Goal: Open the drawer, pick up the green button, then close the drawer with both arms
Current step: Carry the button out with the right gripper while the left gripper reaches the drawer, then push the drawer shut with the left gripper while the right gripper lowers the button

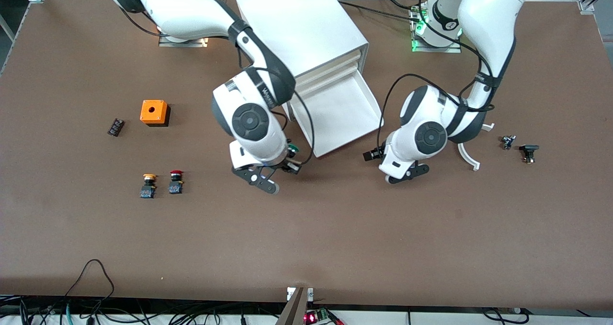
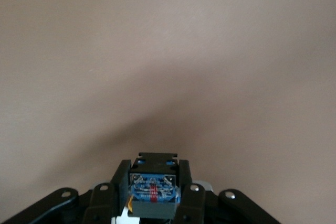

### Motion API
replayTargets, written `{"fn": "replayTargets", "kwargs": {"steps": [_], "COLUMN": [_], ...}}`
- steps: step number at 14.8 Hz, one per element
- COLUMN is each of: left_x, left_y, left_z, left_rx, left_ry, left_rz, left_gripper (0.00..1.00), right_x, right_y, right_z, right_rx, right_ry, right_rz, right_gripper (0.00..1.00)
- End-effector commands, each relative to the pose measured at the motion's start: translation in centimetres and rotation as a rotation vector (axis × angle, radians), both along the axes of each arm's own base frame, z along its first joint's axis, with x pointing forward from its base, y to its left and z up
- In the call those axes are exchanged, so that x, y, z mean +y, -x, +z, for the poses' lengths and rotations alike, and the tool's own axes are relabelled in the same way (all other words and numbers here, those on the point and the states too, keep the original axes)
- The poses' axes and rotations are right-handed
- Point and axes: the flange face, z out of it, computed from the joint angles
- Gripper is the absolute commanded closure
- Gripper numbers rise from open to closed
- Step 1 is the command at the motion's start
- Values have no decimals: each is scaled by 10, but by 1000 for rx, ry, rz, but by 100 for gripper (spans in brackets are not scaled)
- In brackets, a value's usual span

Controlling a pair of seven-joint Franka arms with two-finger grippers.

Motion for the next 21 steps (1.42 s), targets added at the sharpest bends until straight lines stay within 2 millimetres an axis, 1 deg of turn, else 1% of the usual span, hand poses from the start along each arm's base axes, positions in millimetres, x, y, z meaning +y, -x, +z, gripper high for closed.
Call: {"fn": "replayTargets", "kwargs": {"steps": [1,2,4,5,7,9,10,13,16,17,18,20,21], "left_x": [-21,-29,-32,-37,-50,-57,-60,-83,-104,-113,-119,-133,-137], "left_y": [11,19,23,27,41,49,55,84,108,117,126,143,148], "left_z": [-9,-15,-19,-20,-28,-28,-28,-34,-36,-36,-37,-40,-40], "left_rx": [-25,-22,-18,-17,-6,4,14,56,95,104,114,141,153], "left_ry": [-34,-38,-42,-42,-52,-63,-65,-49,-36,-30,-27,-17,-9], "left_rz": [18,15,18,11,4,37,29,-19,-62,-80,-96,-99,-94], "left_gripper": [0,0,0,0,0,0,0,0,0,0,0,0,0], "right_x": [-35,-51,-83,-94,-112,-137,-148,-186,-215,-223,-231,-243,-252], "right_y": [-13,-21,-33,-36,-38,-46,-48,-57,-61,-61,-61,-57,-54], "right_z": [9,9,8,3,-3,-9,-10,-22,-35,-44,-48,-65,-73], "right_rx": [35,35,51,63,80,91,90,87,79,78,71,55,40], "right_ry": [1,-2,-5,-5,-8,-17,-22,-37,-46,-48,-49,-48,-49], "right_rz": [110,148,221,259,332,391,423,502,543,548,550,569,571], "right_gripper": [100,100,100,100,100,100,100,100,100,100,100,100,100]}}
